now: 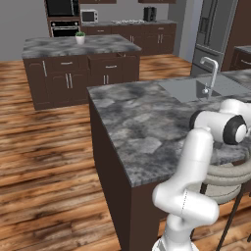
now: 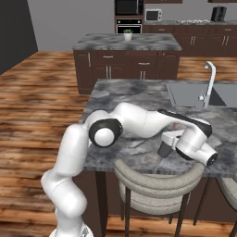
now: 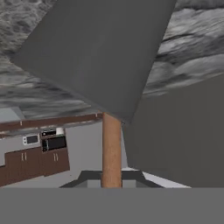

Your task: Take a straw from the drawer in front and place it inside the glass cup on the dining counter.

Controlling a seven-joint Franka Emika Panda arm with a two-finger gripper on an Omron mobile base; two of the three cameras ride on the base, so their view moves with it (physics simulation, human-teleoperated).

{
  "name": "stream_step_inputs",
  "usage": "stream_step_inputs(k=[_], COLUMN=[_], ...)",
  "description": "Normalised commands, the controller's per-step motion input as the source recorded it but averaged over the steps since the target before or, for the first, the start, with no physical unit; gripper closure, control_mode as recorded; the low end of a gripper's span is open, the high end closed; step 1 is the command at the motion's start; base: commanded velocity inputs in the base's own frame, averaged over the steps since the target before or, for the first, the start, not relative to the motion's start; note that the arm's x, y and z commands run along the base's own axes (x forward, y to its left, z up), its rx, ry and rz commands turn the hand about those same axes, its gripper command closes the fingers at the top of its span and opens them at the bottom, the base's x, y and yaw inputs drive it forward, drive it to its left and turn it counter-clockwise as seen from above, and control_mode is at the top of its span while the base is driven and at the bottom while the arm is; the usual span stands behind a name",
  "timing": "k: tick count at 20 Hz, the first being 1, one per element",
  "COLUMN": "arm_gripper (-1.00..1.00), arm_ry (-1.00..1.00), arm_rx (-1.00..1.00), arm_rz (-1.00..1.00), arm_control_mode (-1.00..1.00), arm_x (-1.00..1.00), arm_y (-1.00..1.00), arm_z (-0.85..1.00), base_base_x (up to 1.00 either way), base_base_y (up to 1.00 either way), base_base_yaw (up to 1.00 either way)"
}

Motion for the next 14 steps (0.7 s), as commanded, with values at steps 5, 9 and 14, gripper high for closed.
stream_step_inputs(k=[5,9,14], arm_gripper=[-1.0,-1.0,-1.0], arm_ry=[-0.14,-0.14,-0.11], arm_rx=[0.0,-0.04,-0.05], arm_rz=[-0.01,-0.04,-0.04], arm_control_mode=[-1.0,-1.0,-1.0], arm_x=[-0.5,-0.31,-0.16], arm_y=[0.37,0.69,0.59], arm_z=[0.0,0.13,0.19], base_base_x=[0.0,0.0,0.0], base_base_y=[0.0,0.0,0.0], base_base_yaw=[0.0,0.0,0.0])
